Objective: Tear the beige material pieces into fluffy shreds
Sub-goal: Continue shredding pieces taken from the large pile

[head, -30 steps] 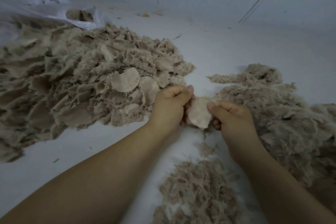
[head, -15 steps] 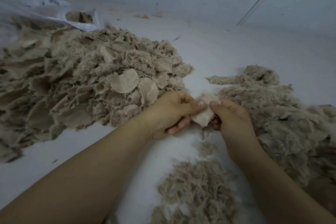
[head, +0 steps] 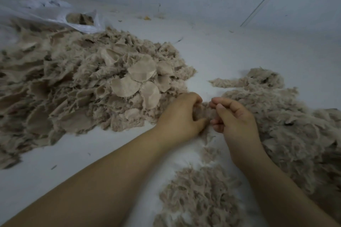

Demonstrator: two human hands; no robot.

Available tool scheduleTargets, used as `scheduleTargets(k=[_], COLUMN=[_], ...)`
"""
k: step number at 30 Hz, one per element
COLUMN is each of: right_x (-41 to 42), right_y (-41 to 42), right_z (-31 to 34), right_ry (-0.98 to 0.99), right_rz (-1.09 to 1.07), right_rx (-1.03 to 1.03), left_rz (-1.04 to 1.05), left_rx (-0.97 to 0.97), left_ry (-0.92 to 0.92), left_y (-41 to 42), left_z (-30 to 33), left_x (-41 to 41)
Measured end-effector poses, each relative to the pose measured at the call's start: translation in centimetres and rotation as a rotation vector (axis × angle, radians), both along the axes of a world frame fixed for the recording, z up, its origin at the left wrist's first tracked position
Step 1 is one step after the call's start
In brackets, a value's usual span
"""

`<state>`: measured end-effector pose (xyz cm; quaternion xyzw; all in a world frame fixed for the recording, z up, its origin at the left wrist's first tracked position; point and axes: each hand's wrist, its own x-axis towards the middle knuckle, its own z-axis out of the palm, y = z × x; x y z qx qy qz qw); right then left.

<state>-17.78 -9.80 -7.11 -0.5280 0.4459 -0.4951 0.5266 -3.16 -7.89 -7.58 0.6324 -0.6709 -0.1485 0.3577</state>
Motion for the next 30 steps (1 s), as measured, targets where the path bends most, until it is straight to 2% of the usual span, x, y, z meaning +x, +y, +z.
scheduleTargets(k=[1,3,8,14,17,22,30], right_x=[0.0,0.1,0.0,-0.2,-0.2,-0.1,-0.3], right_y=[-0.1,-0.2,-0.7,-0.4,-0.5,-0.6,-0.8], right_z=[-0.1,-0.3,-0.6,-0.7,-0.9,-0.9,-1.1], right_ry=[0.030,0.105,0.190,0.291,0.257,0.328,0.291], right_rz=[0.012,0.038,0.058,0.039,0.030,0.001,-0.138], right_rx=[0.010,0.031,0.064,-0.015,0.010,-0.085,-0.072], left_rz=[-0.034,-0.085,-0.040,-0.043,-0.038,-0.034,0.040], left_rx=[-0.032,-0.100,-0.327,-0.405,-0.363,-0.188,-0.216], left_ry=[-0.096,-0.139,0.211,0.612,0.759,0.796,0.979], left_y=[-0.1,-0.1,0.5,1.2,1.4,1.2,1.0], left_z=[0.0,0.0,0.4,1.2,1.5,1.2,1.7], left_x=[0.0,0.1,-0.1,-0.8,-0.9,-0.6,0.1])
